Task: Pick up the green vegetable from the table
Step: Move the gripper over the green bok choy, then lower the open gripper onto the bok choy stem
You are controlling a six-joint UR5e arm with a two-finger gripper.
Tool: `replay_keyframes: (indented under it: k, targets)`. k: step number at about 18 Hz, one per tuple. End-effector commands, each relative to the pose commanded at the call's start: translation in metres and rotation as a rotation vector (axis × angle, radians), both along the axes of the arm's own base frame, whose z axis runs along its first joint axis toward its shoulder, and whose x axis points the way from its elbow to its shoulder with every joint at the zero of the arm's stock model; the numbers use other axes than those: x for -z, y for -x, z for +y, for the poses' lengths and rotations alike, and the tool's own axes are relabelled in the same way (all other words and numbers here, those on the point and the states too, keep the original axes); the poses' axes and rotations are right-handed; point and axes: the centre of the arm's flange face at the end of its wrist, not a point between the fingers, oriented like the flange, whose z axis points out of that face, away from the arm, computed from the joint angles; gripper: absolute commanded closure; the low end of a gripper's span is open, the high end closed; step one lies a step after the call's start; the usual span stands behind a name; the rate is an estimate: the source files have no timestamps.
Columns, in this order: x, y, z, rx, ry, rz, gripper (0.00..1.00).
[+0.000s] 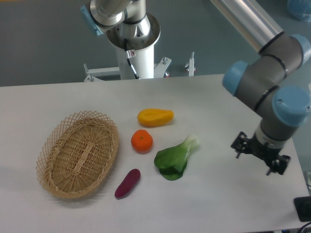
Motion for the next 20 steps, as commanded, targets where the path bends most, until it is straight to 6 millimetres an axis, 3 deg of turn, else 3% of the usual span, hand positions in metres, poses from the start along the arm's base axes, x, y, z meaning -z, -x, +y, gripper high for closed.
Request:
replay_keyframes:
  k: [3, 7, 10, 16, 20]
  targets:
    - [0.005, -0.038, 0.006, 0.035, 0.014, -0.024, 0.00]
    - [0.013, -0.069, 0.018, 0.066, 0.023, -0.035, 0.00]
    - [0.024, -0.089, 0.011, 0.072, 0.020, -0.028, 0.00]
    - [0.052, -0.113, -0.004, 0.074, 0.020, -0.024, 0.00]
    - [0.065, -0.121, 0.001, 0.084, 0.029, -0.035, 0.00]
